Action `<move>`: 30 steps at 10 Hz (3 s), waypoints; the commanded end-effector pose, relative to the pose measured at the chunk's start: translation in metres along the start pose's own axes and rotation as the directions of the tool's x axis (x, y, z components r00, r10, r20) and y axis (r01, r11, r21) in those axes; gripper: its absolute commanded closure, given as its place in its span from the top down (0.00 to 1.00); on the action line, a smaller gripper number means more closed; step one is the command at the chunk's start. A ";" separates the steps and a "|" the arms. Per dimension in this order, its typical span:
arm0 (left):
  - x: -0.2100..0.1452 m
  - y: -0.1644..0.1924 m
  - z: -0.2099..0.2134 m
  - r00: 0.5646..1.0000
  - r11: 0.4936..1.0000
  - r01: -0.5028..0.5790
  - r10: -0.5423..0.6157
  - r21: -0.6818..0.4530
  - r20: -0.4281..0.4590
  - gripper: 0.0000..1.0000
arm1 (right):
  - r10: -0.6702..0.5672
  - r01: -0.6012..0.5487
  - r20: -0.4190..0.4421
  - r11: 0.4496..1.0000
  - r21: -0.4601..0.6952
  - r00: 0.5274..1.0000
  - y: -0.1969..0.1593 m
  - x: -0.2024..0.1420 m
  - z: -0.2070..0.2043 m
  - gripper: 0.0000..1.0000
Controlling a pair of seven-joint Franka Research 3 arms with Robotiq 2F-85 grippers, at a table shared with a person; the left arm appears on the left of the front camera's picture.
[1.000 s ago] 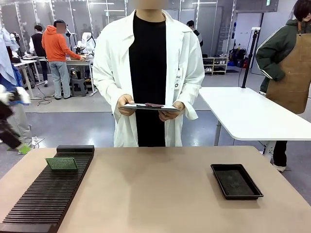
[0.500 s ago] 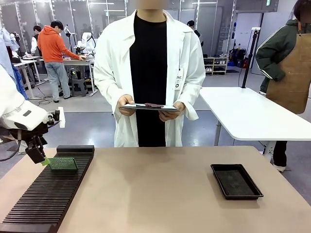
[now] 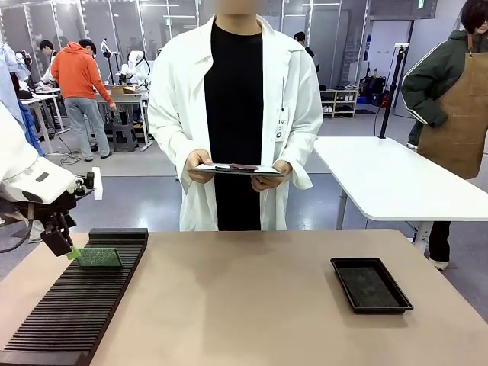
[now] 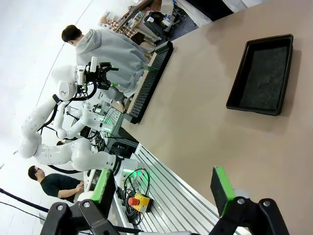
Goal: Inspect the PCB.
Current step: Pick up the Blank PCB and present it to the human.
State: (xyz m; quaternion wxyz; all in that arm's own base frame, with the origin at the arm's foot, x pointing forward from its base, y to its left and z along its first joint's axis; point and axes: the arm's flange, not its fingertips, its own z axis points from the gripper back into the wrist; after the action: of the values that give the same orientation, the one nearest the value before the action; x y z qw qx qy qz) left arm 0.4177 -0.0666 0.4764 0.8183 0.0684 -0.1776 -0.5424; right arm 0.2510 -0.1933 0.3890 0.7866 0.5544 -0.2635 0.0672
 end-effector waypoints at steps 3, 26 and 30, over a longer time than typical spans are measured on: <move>0.004 0.029 -0.033 0.951 0.949 0.308 -0.306 0.069 -0.038 1.00 | 0.005 -0.005 0.018 1.000 0.012 1.000 0.001 0.002 0.000 1.00; -0.015 0.110 -0.177 0.880 0.890 0.444 -0.455 -0.104 -0.134 0.00 | 0.005 -0.005 0.018 1.000 0.012 1.000 0.001 0.002 0.000 1.00; -0.019 0.112 -0.154 0.889 0.897 0.428 -0.440 -0.110 -0.124 0.00 | 0.005 -0.005 0.018 1.000 0.012 1.000 0.001 0.002 0.000 1.00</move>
State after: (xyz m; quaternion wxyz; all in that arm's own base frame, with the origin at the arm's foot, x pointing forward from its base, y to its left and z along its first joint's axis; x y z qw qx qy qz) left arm 0.5634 -0.0219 0.3434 0.6859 0.1094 -0.0725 -0.7158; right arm 0.2509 -0.1938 0.3884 0.7864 0.5550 -0.2631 0.0659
